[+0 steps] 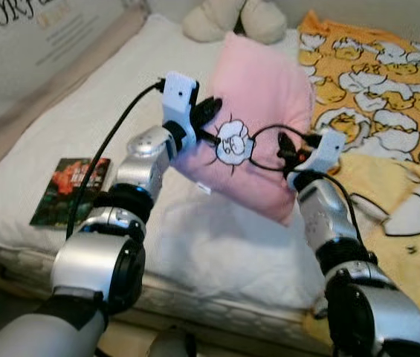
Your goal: Clean up the room
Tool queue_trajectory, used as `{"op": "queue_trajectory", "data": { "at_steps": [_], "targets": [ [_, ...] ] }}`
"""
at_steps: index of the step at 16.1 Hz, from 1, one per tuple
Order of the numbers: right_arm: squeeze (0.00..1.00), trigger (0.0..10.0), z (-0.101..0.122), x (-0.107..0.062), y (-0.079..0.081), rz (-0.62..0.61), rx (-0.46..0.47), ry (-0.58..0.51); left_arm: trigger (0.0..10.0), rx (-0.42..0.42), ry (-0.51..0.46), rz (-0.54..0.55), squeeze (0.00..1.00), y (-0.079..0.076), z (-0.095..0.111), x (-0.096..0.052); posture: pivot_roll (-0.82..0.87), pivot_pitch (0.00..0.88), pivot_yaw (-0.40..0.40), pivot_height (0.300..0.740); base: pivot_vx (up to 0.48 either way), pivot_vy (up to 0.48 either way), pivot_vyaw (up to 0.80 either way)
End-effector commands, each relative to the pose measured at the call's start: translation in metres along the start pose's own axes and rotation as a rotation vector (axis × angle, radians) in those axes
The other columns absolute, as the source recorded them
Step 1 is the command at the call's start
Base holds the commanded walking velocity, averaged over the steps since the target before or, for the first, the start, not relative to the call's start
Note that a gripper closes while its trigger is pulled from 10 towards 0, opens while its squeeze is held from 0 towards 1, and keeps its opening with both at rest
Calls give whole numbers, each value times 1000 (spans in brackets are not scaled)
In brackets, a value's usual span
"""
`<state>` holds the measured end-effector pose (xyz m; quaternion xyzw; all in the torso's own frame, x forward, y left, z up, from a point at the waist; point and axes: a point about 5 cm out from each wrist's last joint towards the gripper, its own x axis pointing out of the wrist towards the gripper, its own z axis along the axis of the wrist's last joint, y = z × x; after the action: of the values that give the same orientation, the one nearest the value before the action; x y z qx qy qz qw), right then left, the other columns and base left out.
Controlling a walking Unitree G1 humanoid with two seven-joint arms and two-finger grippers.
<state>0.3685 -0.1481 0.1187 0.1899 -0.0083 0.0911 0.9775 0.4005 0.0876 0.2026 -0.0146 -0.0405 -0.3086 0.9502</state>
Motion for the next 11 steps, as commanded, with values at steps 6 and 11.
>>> {"op": "queue_trajectory", "data": {
  "at_steps": [6, 11],
  "targets": [
    [0, 0, 11, 4, 12, 47, -58, -36, 0, 27, -52, -5, 0, -2, 9, 2, 118, 0, 9, 740, 0, 463, 508],
    [0, 0, 12, 1, 9, 38, -77, -41, 0, 40, -38, -20, 0, -6, 3, 2, 109, 0, 10, 740, 98, 422, 505]
  ]
}}
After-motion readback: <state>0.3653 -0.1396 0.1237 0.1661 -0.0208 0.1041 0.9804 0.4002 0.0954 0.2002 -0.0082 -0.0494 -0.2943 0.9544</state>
